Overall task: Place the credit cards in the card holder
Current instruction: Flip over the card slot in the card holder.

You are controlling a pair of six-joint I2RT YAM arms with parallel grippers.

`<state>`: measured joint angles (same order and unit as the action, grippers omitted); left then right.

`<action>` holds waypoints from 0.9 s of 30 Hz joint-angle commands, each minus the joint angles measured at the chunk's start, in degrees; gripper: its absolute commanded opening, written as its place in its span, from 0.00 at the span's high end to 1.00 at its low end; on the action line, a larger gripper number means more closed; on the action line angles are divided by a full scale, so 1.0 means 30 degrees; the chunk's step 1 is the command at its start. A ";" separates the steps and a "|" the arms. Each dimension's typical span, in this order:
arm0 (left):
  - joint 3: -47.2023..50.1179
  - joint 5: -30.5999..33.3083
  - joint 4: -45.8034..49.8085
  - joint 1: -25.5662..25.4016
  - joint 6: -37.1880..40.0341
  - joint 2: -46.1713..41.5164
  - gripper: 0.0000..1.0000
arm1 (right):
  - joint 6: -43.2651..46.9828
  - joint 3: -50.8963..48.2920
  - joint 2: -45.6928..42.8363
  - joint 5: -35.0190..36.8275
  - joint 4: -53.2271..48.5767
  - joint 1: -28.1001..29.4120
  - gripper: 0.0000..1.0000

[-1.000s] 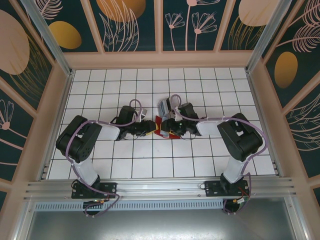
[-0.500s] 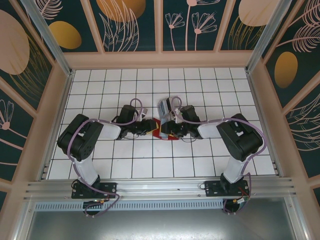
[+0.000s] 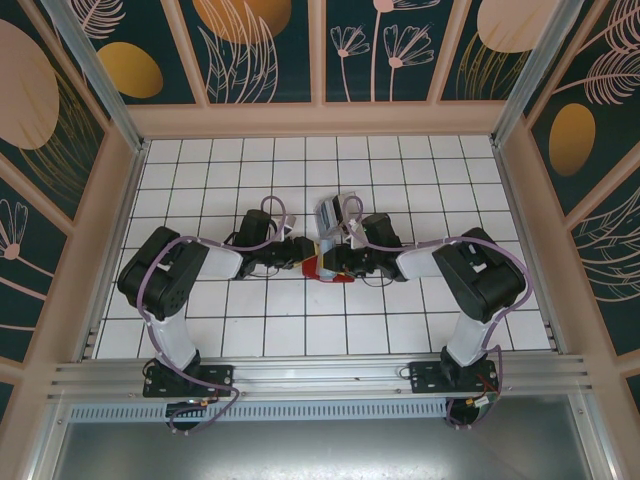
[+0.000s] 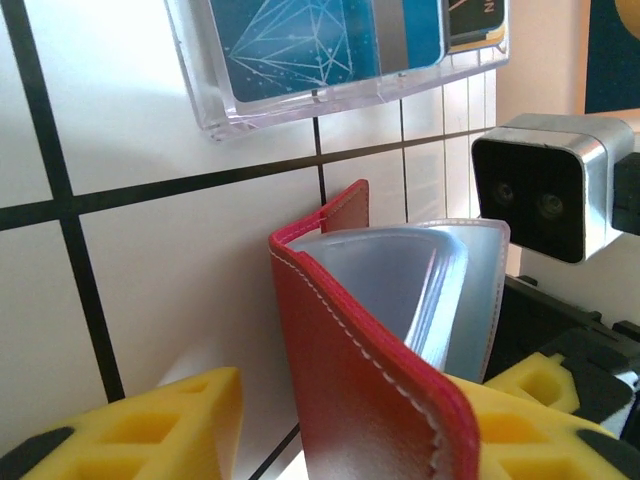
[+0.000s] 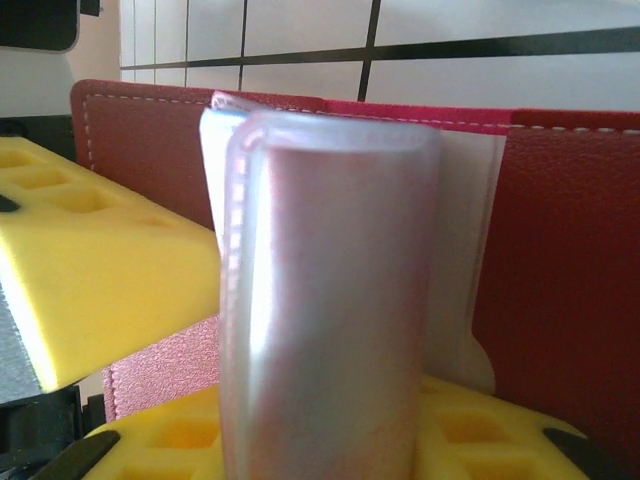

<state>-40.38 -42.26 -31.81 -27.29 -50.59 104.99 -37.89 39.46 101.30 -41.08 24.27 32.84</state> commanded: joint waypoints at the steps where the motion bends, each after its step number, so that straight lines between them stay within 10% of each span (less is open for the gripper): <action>1: 0.0795 -0.0278 -0.1039 0.0290 -0.0188 -0.0850 0.50 | 0.0061 -0.0262 -0.0054 -0.0428 0.0786 0.0038 0.68; 21: -0.0396 -0.2154 -0.1232 0.0395 0.1155 -0.0089 0.55 | 0.0003 -0.0092 0.0392 -0.1394 0.1475 0.0040 0.73; 27: -0.0613 -0.1787 -0.0428 0.0395 0.1744 0.0413 0.76 | 0.0236 0.0239 0.0496 -0.1629 0.1307 0.0045 0.71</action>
<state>-41.47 -47.37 -34.24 -26.28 -47.48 105.23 -38.04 39.40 102.30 -43.62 26.35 32.84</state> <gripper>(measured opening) 0.263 0.284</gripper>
